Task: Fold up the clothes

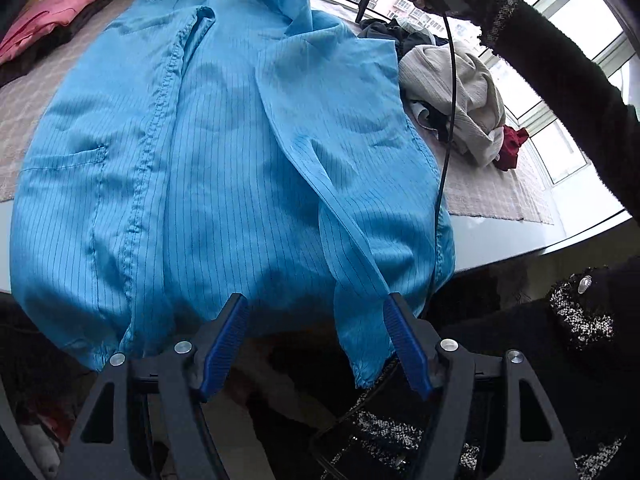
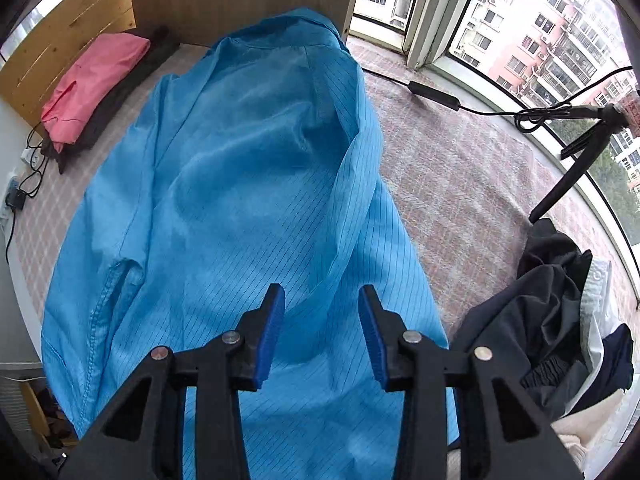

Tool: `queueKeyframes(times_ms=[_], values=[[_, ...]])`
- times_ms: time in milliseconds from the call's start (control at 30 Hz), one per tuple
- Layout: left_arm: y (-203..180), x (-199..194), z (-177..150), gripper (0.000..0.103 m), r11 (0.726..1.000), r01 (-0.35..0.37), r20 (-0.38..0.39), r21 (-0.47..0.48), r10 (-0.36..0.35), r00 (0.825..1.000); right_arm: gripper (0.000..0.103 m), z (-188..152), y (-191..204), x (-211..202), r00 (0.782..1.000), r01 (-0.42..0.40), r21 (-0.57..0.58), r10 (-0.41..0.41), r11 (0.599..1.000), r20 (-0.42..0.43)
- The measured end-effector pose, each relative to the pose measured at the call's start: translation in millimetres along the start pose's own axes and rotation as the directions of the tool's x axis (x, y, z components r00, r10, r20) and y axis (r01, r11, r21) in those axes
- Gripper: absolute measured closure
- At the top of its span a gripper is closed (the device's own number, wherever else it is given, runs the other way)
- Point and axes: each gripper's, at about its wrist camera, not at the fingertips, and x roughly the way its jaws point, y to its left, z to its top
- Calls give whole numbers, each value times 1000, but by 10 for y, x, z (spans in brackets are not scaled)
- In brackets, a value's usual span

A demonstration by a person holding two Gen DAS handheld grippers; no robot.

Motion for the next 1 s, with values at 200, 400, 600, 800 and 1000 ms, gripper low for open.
queueKeyframes(times_ms=[200, 400, 600, 800, 1000], values=[[-83, -52, -42, 26, 996, -30, 20, -85, 32, 999, 94, 240, -150, 347, 998, -67, -35, 66, 997, -24], [38, 424, 95, 33, 987, -140, -41, -76, 137, 990, 100, 367, -221, 194, 990, -135, -32, 136, 990, 35], [105, 443, 74, 71, 983, -156, -52, -96, 152, 987, 101, 658, -303, -140, 956, -247, -19, 246, 969, 160], [203, 319, 63, 84, 977, -178, -59, -114, 172, 983, 85, 586, -328, -247, 949, -277, -96, 288, 956, 130], [275, 292, 88, 93, 980, -175, -73, -91, 168, 983, 55, 117, -617, -406, 978, -123, -183, 150, 975, 144]])
